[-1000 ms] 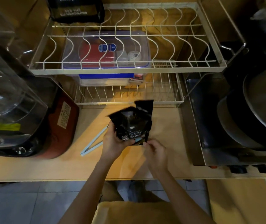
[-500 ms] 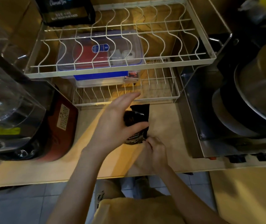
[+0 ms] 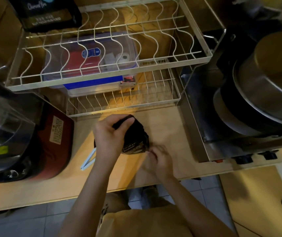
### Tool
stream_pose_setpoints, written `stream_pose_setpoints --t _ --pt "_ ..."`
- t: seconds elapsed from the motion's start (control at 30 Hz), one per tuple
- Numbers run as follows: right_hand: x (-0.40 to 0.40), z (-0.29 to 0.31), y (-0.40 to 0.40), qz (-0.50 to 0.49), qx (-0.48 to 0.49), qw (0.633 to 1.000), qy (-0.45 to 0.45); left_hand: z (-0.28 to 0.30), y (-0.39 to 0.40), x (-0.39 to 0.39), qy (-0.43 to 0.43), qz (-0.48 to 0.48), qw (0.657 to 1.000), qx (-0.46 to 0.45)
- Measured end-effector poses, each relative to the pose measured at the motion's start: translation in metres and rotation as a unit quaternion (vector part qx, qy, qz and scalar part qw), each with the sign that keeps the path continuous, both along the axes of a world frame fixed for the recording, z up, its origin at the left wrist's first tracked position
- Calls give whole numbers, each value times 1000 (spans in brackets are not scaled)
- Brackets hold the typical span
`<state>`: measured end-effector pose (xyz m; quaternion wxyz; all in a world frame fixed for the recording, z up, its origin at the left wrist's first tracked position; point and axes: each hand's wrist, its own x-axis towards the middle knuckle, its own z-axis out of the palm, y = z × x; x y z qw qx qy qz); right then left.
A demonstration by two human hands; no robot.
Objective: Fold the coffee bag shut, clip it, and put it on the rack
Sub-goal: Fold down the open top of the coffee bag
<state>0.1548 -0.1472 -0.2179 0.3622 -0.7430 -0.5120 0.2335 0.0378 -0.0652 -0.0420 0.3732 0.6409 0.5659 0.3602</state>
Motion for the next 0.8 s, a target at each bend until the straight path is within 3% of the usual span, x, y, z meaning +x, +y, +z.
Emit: stream_pose_setpoints --t 0.07,0.2,0.3,0.4,0.53,0.67,0.8 --pt "-2 -1 1 24 -7 1000 -2 -2 -2 -4 -68 32 997 -31" --pt "15 11 20 73 -118 975 171 -6 2 -18 -83 -14 996 -39" --pt "28 16 34 -44 -128 955 265 -8 -2 -25 -96 -35 994 -41" --pt "22 14 46 15 -104 987 122 -9 -7 -27 -116 -32 992 -43" --pt "5 7 58 23 -69 997 0 -8 -13 -25 -124 -33 991 -47" --pt "-2 8 57 6 -54 996 -71 -8 -17 -22 -109 -18 994 -28" --pt "-2 9 55 -45 -50 995 -74 -5 -25 -15 -63 -64 995 42"
